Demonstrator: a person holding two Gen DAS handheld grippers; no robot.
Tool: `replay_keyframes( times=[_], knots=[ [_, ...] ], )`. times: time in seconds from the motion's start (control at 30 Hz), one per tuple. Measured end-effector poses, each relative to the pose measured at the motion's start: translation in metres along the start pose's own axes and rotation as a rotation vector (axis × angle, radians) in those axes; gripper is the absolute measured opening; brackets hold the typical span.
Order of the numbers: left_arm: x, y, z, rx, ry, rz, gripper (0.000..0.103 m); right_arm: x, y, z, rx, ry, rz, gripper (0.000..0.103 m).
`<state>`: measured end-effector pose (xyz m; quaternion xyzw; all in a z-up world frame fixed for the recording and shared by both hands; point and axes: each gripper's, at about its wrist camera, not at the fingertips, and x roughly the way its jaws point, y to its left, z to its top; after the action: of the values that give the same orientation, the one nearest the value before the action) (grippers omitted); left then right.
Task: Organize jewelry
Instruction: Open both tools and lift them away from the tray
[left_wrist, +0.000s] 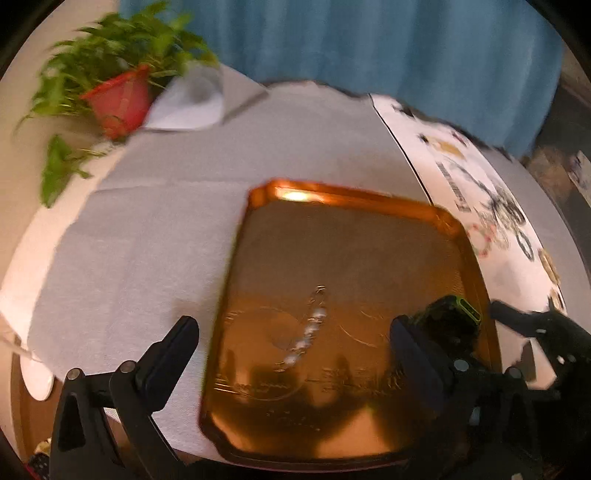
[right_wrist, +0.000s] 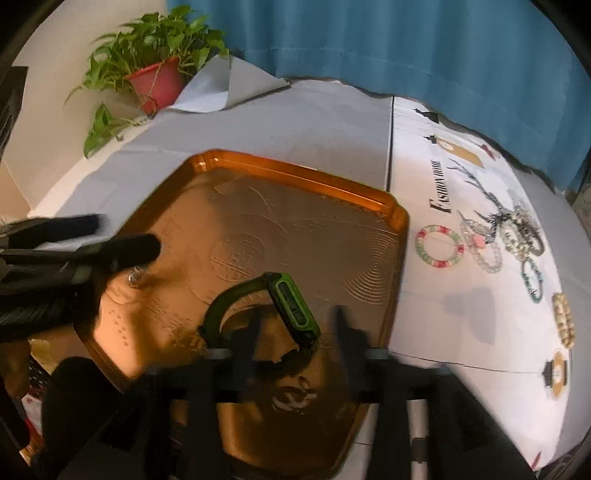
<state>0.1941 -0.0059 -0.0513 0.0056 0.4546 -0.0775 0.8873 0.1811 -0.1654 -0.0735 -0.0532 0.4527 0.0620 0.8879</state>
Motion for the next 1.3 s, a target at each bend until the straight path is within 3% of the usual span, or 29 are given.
replay_keyframes(
  times=[0.03, 0.17, 0.5, 0.87, 1.3],
  knots=[
    [-0.002, 0.000, -0.002, -0.001, -0.002, -0.002, 0.102, -0.007, 0.000, -0.003, -0.008, -0.024, -0.006, 0.082],
    [-0.015, 0.001, -0.020, -0.004, 0.042, 0.001, 0.102, -0.028, 0.001, -0.023, -0.022, -0.021, -0.005, 0.082],
    [-0.085, -0.023, -0.099, -0.001, 0.025, -0.011, 0.102, -0.101, -0.001, -0.098, 0.046, -0.038, -0.003, 0.082],
    [-0.163, -0.049, -0.125, 0.066, -0.117, 0.015, 0.103, -0.169, 0.002, -0.122, 0.055, -0.158, -0.011, 0.083],
    [-0.195, -0.065, -0.141, 0.101, -0.184, 0.056, 0.103, -0.198, -0.002, -0.149, 0.081, -0.184, -0.008, 0.083]
  ],
)
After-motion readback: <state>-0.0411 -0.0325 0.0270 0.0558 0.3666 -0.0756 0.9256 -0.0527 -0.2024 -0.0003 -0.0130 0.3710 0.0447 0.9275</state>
